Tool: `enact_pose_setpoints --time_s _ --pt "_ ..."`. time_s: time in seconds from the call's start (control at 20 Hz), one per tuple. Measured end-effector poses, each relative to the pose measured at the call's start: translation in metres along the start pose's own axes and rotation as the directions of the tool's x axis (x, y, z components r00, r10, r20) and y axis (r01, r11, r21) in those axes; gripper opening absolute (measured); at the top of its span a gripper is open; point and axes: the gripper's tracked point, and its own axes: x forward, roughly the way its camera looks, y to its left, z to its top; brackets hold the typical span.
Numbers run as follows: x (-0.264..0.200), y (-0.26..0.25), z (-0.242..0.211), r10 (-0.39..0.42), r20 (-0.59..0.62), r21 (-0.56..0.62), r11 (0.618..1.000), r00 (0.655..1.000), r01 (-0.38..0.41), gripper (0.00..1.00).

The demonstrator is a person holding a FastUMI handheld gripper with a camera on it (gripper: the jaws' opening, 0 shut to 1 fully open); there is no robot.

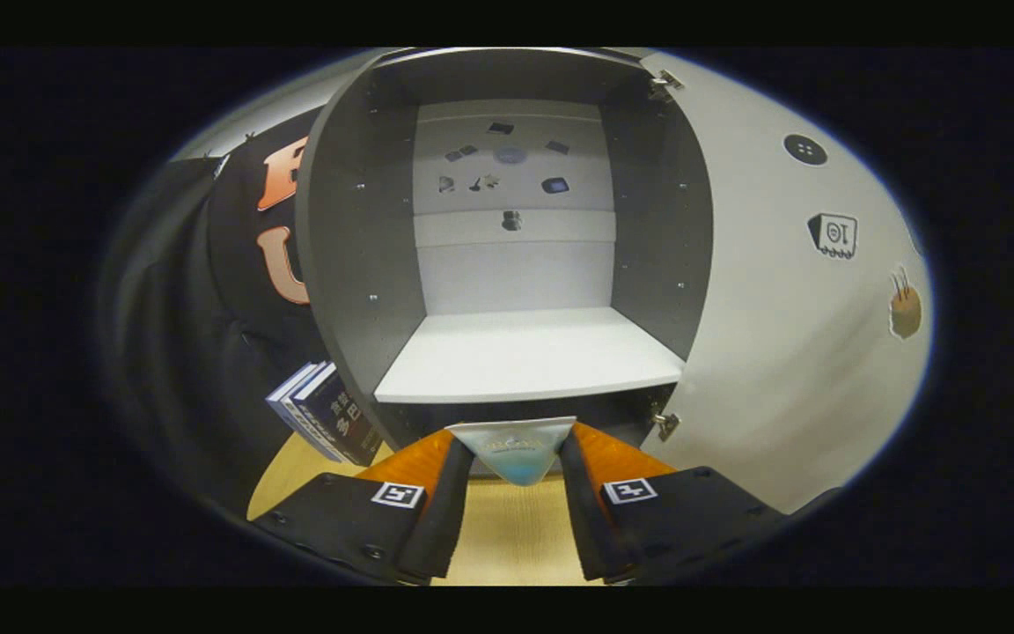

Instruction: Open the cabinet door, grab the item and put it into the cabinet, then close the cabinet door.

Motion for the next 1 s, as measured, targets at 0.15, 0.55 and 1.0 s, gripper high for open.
enact_pose_setpoints --time_s 0.15,0.55,1.0 --pt "0.010 0.000 0.021 0.003 0.016 0.010 1.000 1.000 -0.003 0.60" --pt "0.043 -0.007 0.049 -0.013 -0.013 -0.014 1.000 1.000 0.013 0.60" --pt "0.060 -0.015 0.031 -0.031 -0.150 -0.054 0.998 0.988 0.023 0.60"
